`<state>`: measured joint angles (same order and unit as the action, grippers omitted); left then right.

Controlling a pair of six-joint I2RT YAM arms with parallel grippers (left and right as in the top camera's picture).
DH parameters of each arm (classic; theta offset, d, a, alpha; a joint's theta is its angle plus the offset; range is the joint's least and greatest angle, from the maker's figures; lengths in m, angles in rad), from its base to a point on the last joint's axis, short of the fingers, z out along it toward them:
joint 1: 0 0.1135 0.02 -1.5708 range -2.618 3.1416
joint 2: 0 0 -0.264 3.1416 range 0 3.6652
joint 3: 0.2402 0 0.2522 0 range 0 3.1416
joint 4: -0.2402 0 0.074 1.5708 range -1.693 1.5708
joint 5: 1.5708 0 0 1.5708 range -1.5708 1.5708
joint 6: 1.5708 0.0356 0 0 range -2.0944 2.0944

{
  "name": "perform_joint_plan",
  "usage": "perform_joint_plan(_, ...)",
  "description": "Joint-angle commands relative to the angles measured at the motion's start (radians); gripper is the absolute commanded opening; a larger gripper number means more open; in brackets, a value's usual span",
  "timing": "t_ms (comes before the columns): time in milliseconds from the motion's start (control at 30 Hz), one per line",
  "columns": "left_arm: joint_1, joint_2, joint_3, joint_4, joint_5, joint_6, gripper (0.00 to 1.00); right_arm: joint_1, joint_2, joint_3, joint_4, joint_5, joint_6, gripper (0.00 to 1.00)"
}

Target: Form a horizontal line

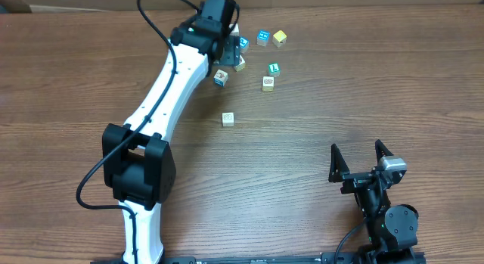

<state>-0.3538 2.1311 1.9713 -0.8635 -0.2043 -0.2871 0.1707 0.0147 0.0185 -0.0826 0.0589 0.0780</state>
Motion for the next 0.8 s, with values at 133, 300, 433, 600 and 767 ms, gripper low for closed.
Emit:
perform_joint_plan(133,-0.005,0.049,-0.012,0.042,0.024,0.132,0.83,-0.005,-0.011,-0.011,0.005,-0.002,0.0,1.0)
perform_joint_plan(300,-0.004,0.133,-0.012,0.067,0.029,0.17,0.78,-0.005,-0.011,-0.011,0.005,-0.002,0.0,1.0)
perform_joint_plan(433,-0.005,0.191,-0.012,0.077,0.03,0.176,0.74,-0.005,-0.011,-0.011,0.005,-0.002,0.0,1.0)
perform_joint_plan(600,-0.005,0.226,-0.012,0.092,0.06,0.175,0.67,-0.005,-0.011,-0.011,0.005,-0.002,-0.001,1.0)
perform_joint_plan(767,-0.005,0.231,-0.012,0.114,0.063,0.175,0.52,-0.005,-0.011,-0.011,0.005,-0.002,0.0,1.0)
